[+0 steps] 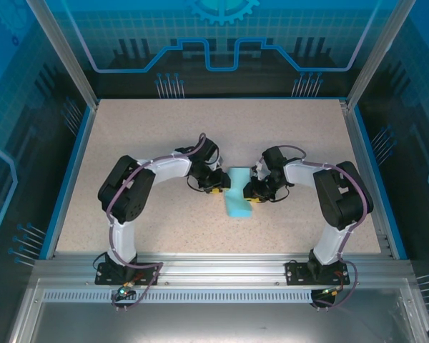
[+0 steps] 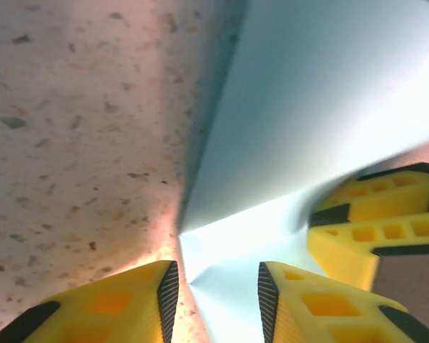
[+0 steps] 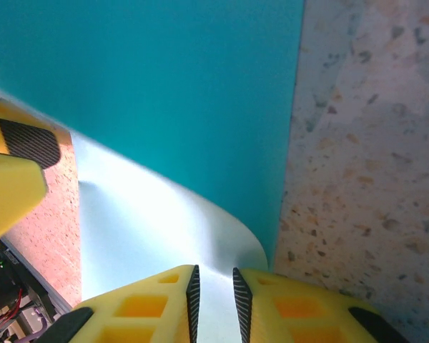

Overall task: Fold a paper plane with a square sheet of paper (fold left side to right side)
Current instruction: First fold the square sheet of paper in half at the center of the table.

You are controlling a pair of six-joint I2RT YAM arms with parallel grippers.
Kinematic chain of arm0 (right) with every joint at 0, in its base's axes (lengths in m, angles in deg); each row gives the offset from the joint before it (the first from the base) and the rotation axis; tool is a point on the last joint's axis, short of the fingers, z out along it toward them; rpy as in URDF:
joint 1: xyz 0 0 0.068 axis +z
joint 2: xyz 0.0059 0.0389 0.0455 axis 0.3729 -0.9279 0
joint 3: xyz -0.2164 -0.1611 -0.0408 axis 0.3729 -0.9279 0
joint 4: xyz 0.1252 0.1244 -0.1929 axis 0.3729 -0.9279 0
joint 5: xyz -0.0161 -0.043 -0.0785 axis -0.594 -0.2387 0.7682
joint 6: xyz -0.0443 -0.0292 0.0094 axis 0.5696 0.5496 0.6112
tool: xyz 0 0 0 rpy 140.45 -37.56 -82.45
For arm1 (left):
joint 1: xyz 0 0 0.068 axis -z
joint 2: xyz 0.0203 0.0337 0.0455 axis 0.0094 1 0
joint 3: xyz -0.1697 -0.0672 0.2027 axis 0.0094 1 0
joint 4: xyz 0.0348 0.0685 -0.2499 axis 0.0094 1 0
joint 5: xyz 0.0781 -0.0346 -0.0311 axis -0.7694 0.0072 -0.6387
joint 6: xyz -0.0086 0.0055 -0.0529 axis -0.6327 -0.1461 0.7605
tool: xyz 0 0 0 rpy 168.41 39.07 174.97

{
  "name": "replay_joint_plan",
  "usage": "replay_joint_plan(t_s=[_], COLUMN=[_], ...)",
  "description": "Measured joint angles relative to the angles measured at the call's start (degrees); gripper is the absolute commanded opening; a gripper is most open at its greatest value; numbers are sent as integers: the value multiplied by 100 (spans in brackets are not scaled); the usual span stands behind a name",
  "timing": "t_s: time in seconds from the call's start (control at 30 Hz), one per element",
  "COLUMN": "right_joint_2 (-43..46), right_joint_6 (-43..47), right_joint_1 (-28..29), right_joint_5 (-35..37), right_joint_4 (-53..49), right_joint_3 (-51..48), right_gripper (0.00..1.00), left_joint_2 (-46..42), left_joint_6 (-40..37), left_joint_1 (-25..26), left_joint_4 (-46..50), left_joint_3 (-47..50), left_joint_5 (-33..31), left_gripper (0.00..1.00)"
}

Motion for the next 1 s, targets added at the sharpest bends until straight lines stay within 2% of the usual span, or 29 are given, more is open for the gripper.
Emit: replay_joint_plan(t_s=[0.33,0.63,1.0], right_joint_2=[-22,-44,-63], right_joint_6=[2,55,116], right_joint_1=[0,0,4], right_joint_5=[0,4,24], right_joint_4=[-50,-116,-179], right_joint_3=[37,79,114], right_gripper=[24,25,24], left_joint_2=[151,887,935], left_joint_6=[-24,-70,-114], left_joint_1=[236,216,55], left_joint_4=[-192,-155,-149], left_joint_3=[-315,-868,-879], left_joint_5=[299,262,275], left_gripper=[32,32,33])
